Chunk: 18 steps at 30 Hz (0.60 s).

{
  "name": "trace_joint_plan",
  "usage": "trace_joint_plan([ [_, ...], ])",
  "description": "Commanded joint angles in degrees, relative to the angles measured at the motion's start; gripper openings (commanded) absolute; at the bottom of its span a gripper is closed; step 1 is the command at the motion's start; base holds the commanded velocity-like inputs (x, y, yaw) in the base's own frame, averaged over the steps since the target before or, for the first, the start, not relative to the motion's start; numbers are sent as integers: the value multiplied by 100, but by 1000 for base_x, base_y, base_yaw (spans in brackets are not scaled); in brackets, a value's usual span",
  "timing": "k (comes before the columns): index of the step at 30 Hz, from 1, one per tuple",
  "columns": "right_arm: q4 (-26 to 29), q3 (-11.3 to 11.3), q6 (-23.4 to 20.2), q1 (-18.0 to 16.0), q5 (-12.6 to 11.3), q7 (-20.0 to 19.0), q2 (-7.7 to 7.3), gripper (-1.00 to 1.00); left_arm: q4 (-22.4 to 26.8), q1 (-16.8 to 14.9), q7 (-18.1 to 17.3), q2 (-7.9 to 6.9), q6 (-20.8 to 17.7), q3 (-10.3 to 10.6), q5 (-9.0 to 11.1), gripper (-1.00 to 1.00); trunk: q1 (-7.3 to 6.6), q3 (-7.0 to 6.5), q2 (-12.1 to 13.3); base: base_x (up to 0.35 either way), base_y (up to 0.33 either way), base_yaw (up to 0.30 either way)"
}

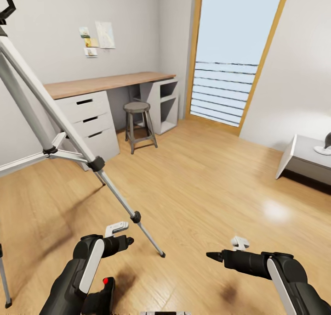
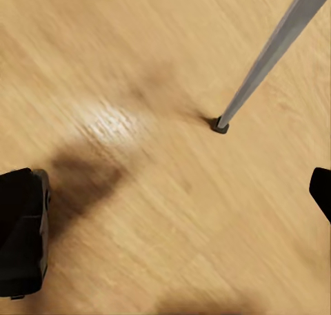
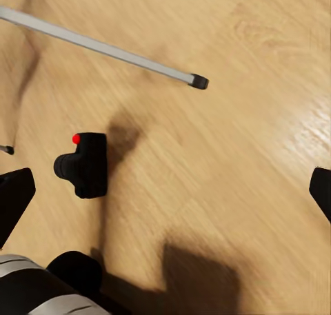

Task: Attach the digital camera to the camera tripod in the bedroom.

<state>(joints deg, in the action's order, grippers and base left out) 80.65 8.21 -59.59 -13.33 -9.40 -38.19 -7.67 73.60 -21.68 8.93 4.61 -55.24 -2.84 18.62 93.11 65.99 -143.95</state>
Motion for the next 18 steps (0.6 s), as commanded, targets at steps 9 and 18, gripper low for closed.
trace_joint_plan([
  [9, 3, 13, -41, -3, -10, 10, 18, 100, 5, -3, 182, 3, -30, -1, 49, 100, 22, 205, -15, 0, 0, 0],
  [18, 3, 14, -41, -3, -5, 19, 20, 100, 1, -3, 524, 4, -30, 13, 11, 100, 45, 404, -27, 0, 0, 0],
])
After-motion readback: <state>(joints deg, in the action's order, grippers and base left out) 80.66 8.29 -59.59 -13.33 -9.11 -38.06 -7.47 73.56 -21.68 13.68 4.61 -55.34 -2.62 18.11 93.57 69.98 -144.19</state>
